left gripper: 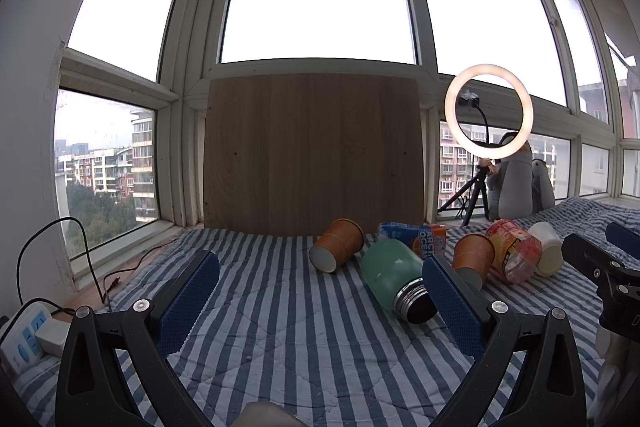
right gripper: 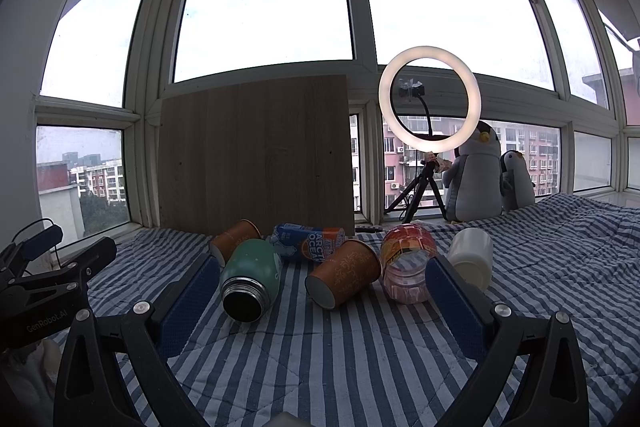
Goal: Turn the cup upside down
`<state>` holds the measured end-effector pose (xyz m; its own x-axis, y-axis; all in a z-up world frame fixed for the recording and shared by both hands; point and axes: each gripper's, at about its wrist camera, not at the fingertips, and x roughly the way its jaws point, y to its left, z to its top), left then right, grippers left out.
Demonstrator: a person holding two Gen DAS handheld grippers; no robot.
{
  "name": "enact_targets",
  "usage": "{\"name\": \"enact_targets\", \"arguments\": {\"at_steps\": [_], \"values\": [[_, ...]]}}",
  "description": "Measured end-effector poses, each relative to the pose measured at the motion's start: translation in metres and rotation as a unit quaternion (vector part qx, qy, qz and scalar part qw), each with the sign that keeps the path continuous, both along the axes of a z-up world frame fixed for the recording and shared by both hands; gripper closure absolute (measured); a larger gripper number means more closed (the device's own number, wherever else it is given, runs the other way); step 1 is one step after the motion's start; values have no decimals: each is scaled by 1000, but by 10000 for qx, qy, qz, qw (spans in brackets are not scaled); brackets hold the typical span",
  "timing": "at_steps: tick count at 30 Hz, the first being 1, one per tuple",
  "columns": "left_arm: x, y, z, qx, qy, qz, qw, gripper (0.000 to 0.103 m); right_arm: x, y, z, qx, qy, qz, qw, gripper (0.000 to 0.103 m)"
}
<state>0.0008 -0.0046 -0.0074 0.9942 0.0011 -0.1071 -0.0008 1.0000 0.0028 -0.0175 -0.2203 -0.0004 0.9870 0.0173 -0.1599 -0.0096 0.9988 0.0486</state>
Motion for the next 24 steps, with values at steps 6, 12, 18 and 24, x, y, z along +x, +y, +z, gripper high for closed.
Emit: {"name": "enact_targets", "arguments": {"at_steps": [6,12,18,24], "values": [[0,0,1,-2,5,0,10000,0,0,0,-1,3,5,1,10000,1],[0,-1,0,6,9,-2,10000,0,0,0,-1,2,1,1,10000,1],[0,-1,0,6,12,-3,10000,0,1,0,-2,4,6,1,10000,1],[1,0,0,5,16,-3,10000,0,1,0,-1,6,10,0,10000,1]]}}
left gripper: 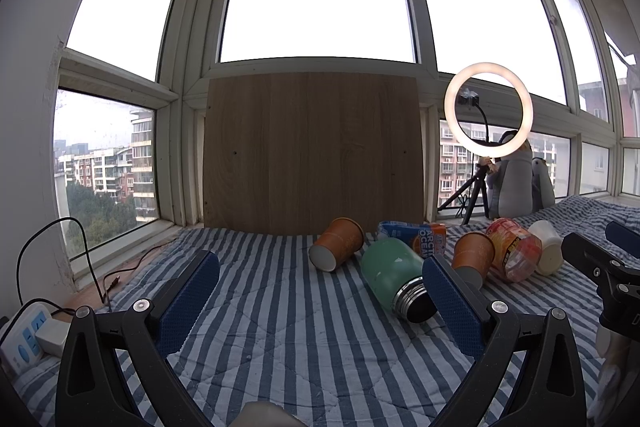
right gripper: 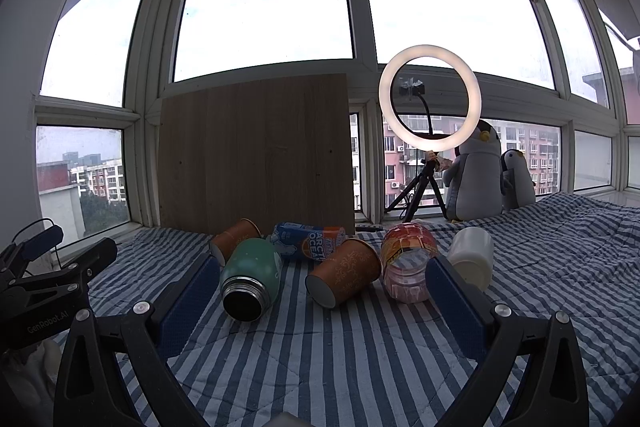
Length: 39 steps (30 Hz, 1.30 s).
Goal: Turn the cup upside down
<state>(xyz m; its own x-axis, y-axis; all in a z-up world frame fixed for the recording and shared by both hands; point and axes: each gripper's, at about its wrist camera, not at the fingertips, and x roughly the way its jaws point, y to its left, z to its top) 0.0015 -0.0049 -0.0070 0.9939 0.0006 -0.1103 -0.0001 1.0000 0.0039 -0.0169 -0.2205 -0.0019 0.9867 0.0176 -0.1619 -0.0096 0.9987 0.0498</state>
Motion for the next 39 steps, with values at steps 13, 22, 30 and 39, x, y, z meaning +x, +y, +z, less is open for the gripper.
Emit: {"name": "enact_targets", "arguments": {"at_steps": [13,22,30,39], "values": [[0,0,1,1,6,-1,10000,0,1,0,-2,5,15,4,10000,1],[-1,-2,-1,12,23,-13,10000,0,-1,4,0,21,73,4,10000,1],[2,-2,-5,-23,175,-73,9998,0,9,-4,-2,156,322,64,9993,1],[11,6,-5,-187,488,-321,9981,0,44,-5,-9,322,1185,566,9908,1]]}}
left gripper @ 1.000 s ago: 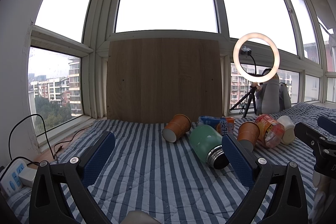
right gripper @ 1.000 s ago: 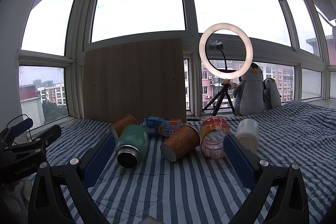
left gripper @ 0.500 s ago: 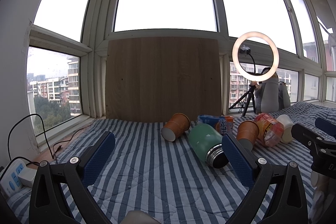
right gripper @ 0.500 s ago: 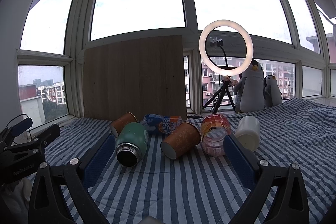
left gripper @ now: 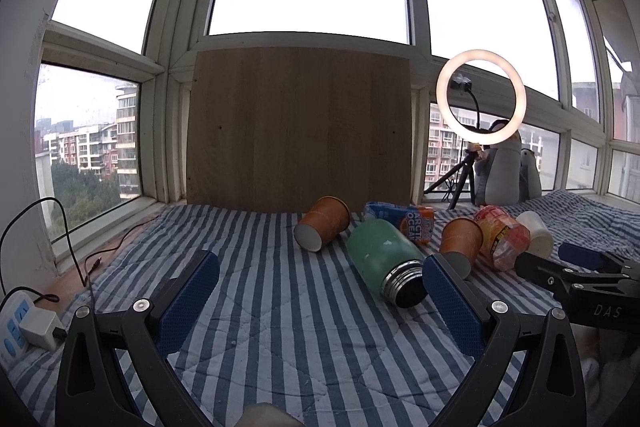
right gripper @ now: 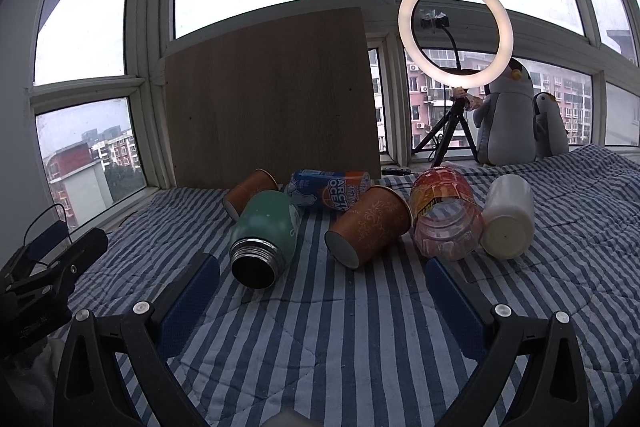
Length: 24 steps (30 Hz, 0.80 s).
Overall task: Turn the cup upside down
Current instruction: 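Move the left tool toward the blue Arctic Ocean bottle lying on its side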
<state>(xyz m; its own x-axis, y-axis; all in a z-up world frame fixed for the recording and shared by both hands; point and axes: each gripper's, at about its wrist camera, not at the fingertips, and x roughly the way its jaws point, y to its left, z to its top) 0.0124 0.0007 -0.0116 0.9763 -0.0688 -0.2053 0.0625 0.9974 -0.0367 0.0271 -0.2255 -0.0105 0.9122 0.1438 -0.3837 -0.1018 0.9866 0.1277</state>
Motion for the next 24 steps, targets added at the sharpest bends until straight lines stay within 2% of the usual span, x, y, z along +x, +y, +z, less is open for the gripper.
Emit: {"name": "enact_targets", "arguments": {"at_steps": [6,12,15,19,24], "values": [[5,-8,0,197,183,-234,9994,0,11,-2,-3,-97,347,50,9993,1],[26,-15,-2,319,923,-579,9935,0,14,-16,7,-434,502,-33,9978,1],[44,-23,2,536,1232,-763,9880,0,16,-26,12,-629,554,-67,9965,1],[76,-38,14,1084,1436,-1007,9785,0,11,-43,11,-680,560,-115,9960,1],[134,-48,29,1200,1845,-1276,9671,0,11,-62,6,-680,725,-140,9949,1]]}}
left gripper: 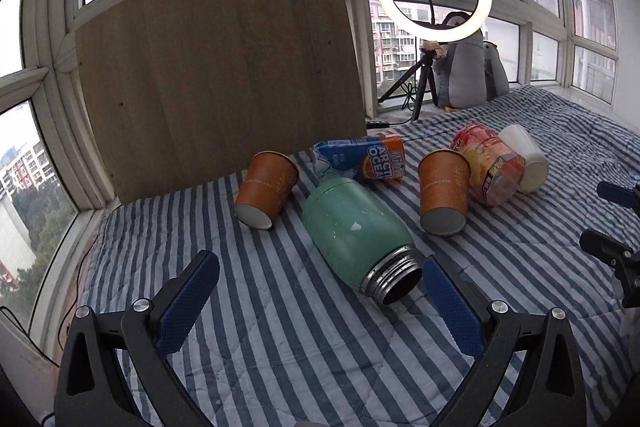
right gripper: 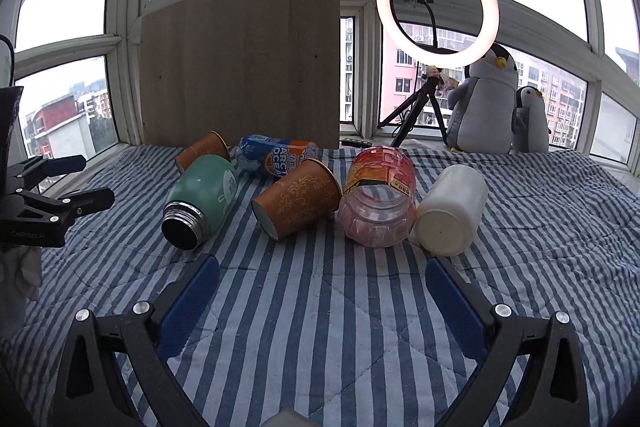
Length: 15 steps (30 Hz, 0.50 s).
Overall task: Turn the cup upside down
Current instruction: 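Move the left tool toward the blue Arctic Ocean bottle lying on its side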
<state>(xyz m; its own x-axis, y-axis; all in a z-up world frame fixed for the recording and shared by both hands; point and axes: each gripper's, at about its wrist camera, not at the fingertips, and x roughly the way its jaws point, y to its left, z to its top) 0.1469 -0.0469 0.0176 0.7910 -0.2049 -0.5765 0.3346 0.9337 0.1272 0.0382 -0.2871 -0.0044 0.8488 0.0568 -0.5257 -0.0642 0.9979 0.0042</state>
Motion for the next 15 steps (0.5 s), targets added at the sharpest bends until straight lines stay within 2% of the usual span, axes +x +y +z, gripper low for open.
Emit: {"name": "enact_targets", "arguments": {"at_steps": [2,4,6,8,12,15], "values": [[24,-8,4,102,242,-219,9994,0,-1,-6,-1,1,14,-21,10000,1],[44,-17,8,277,220,-280,9990,0,-3,-13,-1,50,29,-19,10000,1],[62,-33,8,588,361,-603,9958,0,-6,-20,-2,140,44,-43,9999,1],[77,-49,9,940,287,-769,9922,0,-8,-26,-4,258,62,-86,9996,1],[96,-87,6,1884,-98,-1028,9766,0,-10,-37,-11,535,136,-121,9984,1],[110,-113,-2,2340,-176,-1255,9639,0,-8,-39,-17,607,183,-124,9979,1]]}}
